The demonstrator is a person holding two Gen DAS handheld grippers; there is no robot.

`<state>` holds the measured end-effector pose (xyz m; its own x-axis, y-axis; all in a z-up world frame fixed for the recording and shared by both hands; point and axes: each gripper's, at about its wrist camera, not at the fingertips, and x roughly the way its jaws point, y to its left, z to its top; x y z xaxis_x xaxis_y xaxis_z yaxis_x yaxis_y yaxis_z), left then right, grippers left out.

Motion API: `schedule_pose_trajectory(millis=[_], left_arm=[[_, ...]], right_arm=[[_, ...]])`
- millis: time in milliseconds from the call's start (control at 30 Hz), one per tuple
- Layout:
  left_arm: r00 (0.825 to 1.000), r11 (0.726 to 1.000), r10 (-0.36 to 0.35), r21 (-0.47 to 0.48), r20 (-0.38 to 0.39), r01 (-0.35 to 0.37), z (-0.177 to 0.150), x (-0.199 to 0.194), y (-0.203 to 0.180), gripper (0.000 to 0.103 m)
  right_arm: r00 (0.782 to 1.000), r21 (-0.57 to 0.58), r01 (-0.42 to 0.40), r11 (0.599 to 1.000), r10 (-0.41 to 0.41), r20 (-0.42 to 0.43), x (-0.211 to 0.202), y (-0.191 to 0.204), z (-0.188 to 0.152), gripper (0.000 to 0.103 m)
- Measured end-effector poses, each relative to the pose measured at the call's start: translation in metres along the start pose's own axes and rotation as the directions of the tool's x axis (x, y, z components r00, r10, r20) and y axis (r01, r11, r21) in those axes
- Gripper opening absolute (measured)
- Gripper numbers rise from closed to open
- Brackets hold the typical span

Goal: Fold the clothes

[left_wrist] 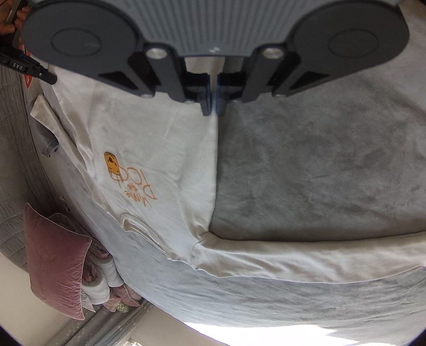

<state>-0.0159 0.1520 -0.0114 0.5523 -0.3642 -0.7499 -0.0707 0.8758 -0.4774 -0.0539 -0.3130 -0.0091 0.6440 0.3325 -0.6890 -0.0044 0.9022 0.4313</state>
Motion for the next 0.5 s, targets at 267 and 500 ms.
schedule_pose_trajectory(millis=[267,500], left_arm=[[0.998,0.998,0.056,0.035,-0.04,-0.054,0.003,0.0,-0.007,0.004],[0.99,0.992,0.12,0.06,-0.07,-0.115,0.004,0.015,0.006,0.007]], right_arm=[[0.994,-0.055,0.086,0.995,-0.089,-0.055,-0.003,0.012,0.001,0.005],[0.989,0.001,0.085,0.996,-0.084,-0.125,0.026,-0.009,-0.008,0.015]])
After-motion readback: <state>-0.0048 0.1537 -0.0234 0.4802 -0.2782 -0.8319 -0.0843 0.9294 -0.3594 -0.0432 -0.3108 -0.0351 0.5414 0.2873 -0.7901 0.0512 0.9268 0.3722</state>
